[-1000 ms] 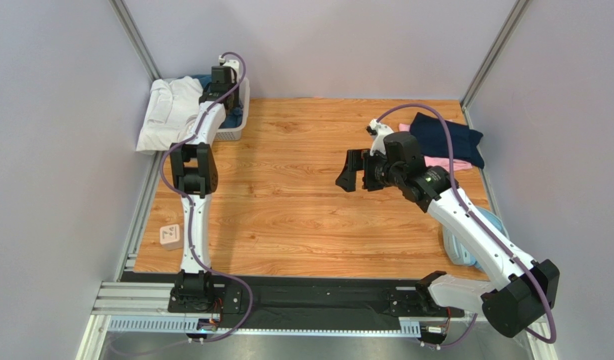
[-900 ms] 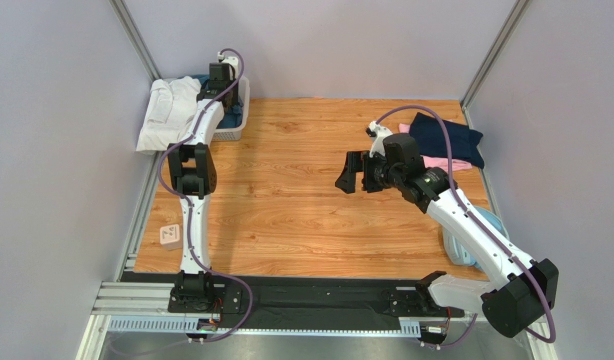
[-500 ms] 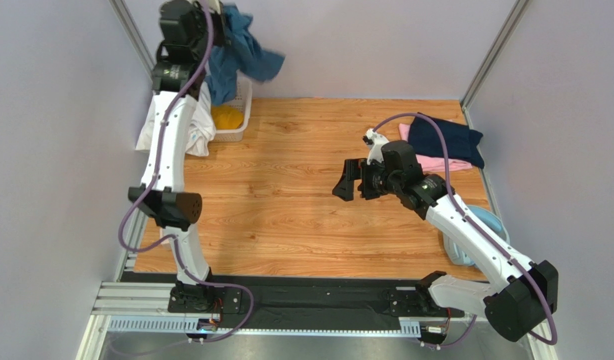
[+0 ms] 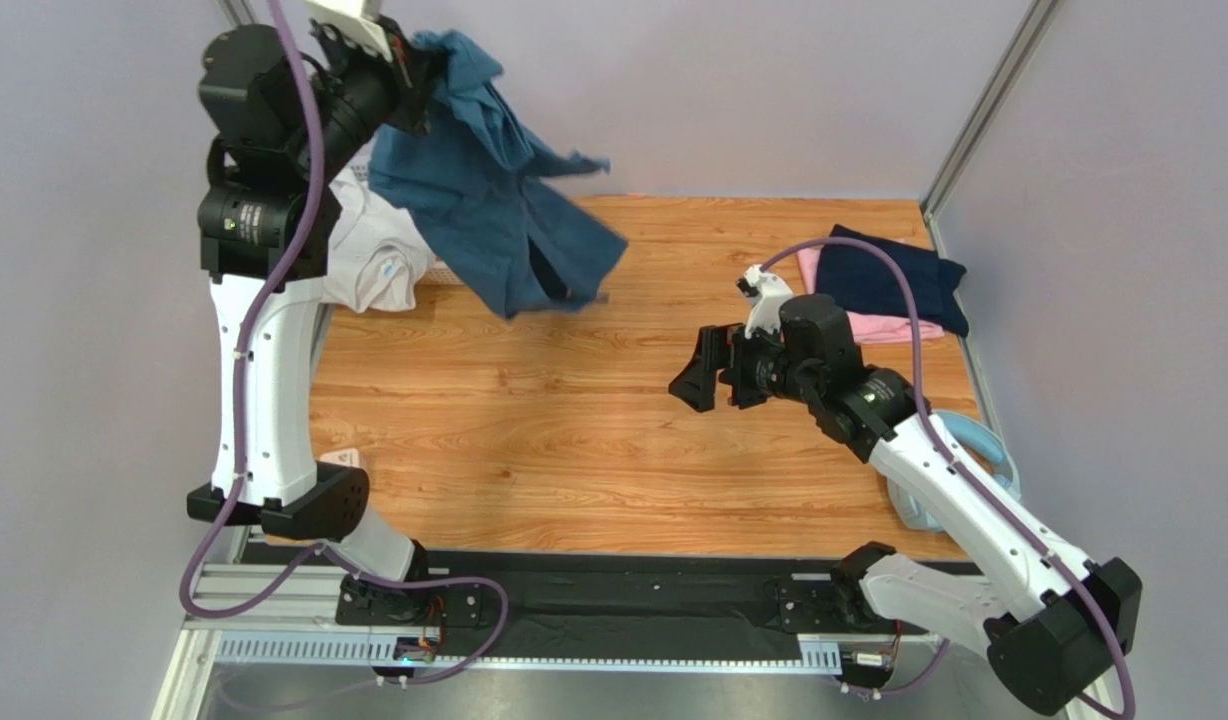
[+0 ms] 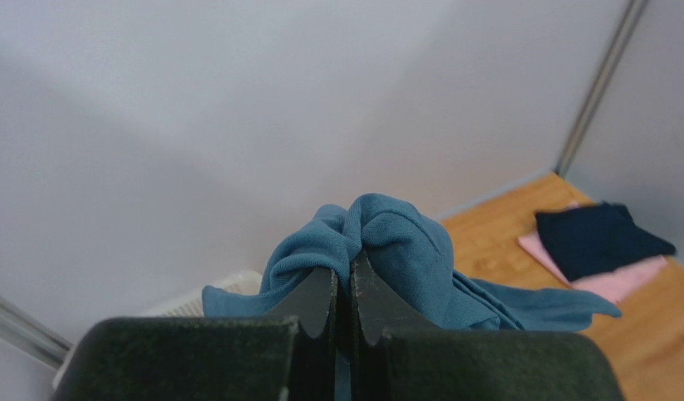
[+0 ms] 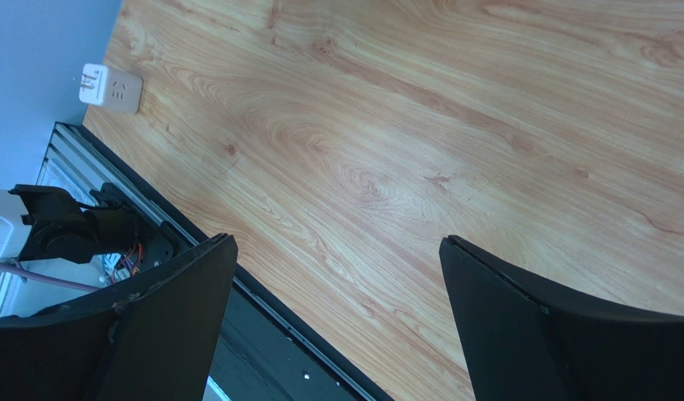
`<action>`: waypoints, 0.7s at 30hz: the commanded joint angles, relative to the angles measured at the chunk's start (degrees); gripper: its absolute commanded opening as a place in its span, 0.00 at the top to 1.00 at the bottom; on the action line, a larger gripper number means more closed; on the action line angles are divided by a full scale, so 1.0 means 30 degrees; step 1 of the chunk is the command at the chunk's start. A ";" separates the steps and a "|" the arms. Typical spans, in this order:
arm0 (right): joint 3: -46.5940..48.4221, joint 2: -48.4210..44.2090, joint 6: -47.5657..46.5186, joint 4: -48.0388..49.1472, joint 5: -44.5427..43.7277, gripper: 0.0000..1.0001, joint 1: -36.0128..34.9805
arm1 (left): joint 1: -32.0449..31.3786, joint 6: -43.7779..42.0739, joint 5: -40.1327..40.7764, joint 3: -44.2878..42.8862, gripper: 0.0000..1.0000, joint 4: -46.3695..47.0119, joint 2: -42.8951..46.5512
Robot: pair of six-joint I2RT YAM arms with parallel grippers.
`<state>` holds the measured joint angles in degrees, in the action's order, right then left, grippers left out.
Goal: Fold and stack the t-shirts
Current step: Move the tshirt to the center of the board
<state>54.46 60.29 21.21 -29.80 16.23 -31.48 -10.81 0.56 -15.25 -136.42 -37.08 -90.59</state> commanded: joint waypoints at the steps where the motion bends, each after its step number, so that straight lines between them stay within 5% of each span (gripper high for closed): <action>1: 0.0479 -0.1724 -0.0039 0.0237 -0.1247 0.00 -0.0110 | -0.0907 -0.0156 -0.1627 0.2226 1.00 -0.3194 0.1452; 6: 0.1094 -0.2927 -0.0069 -0.0055 -0.2391 0.00 -0.0081 | -0.2605 -0.1034 -0.1540 0.4047 1.00 -0.4455 0.2714; 11: 0.1476 -0.4098 -0.0244 -0.0291 -0.3095 0.00 -0.0110 | -0.5501 -0.2204 0.0529 0.2616 1.00 -0.5012 0.2512; 18: 0.1360 -0.4978 -0.0069 -0.0759 -0.4323 0.00 -0.0110 | -1.4106 -0.6333 0.4785 -0.1197 1.00 -0.5277 0.0899; 21: 0.1272 -0.5855 0.0048 -0.0935 -0.5379 0.00 -0.0110 | -1.5816 -0.7071 0.5551 -0.1342 1.00 -0.5248 0.0431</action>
<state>56.86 46.30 21.19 -31.94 4.93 -31.48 -52.64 -14.00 -5.50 -138.45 -54.41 -87.72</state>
